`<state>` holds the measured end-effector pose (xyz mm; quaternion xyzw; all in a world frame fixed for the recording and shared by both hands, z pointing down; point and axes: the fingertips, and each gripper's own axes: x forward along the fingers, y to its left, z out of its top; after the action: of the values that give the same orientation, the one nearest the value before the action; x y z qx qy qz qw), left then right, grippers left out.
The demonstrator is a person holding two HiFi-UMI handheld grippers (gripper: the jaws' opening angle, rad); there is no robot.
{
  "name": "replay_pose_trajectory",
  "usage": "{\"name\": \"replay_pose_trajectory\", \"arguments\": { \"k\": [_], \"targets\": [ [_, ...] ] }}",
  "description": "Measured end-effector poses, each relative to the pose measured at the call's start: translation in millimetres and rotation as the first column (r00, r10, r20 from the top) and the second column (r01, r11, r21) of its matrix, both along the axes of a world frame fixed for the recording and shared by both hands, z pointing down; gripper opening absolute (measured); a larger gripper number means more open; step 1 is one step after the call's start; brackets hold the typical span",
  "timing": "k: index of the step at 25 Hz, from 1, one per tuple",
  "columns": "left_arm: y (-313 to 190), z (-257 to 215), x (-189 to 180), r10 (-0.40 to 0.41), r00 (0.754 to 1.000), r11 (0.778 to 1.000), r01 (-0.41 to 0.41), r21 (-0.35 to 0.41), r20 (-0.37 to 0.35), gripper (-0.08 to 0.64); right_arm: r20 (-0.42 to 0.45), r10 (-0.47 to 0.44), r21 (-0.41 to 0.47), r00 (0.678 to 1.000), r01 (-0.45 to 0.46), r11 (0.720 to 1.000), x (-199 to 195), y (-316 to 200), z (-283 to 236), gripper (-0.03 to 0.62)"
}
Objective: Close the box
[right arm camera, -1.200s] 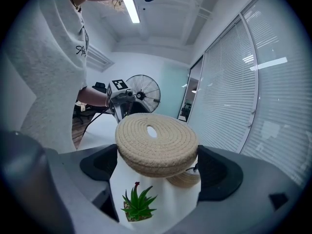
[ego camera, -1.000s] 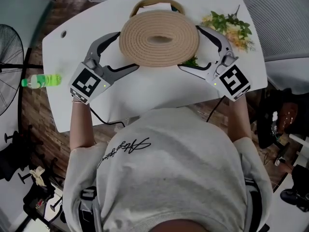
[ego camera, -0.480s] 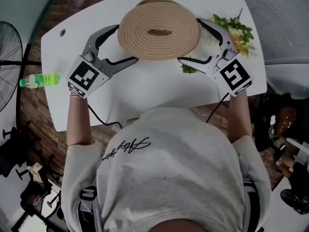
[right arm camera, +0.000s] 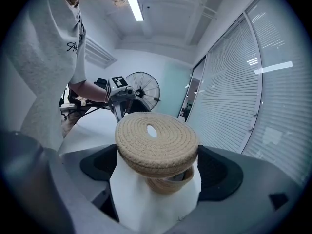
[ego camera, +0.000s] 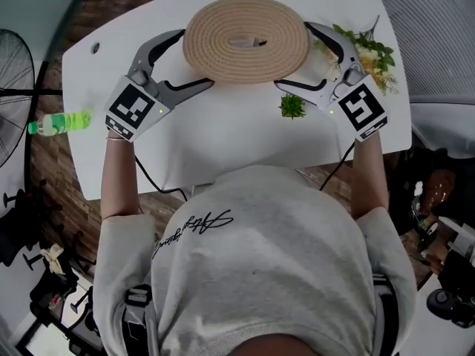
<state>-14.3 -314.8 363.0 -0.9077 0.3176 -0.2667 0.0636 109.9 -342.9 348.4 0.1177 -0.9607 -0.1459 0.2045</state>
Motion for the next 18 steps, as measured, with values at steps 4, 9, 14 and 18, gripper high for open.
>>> {"name": "replay_pose_trajectory", "arguments": {
  "k": [4,9,14,18],
  "targets": [
    [-7.9,4.6,-0.2,-0.005,1.0,1.0,0.005,-0.004,-0.004,0.445,0.0,-0.005,-0.011,1.0,0.005,1.0,-0.4,-9.1,6.0,0.518],
    [-18.9,14.2,-3.4,-0.012,1.0,1.0,0.012,-0.014,0.005,0.445,-0.011,-0.006,-0.02,1.0,0.005,1.0,-3.9,-20.9,16.1,0.518],
    [-26.8,23.1,-8.5,-0.02,1.0,0.999,0.02,-0.032,0.013,0.445,-0.016,-0.012,-0.026,1.0,0.011,1.0,-9.0,-29.4,24.1,0.518],
    [-34.3,27.2,-10.5,-0.024,1.0,0.999,0.025,-0.038,0.016,0.445,-0.022,-0.013,-0.037,1.0,0.012,0.999,-11.0,-37.9,29.8,0.518]
  ]
}}
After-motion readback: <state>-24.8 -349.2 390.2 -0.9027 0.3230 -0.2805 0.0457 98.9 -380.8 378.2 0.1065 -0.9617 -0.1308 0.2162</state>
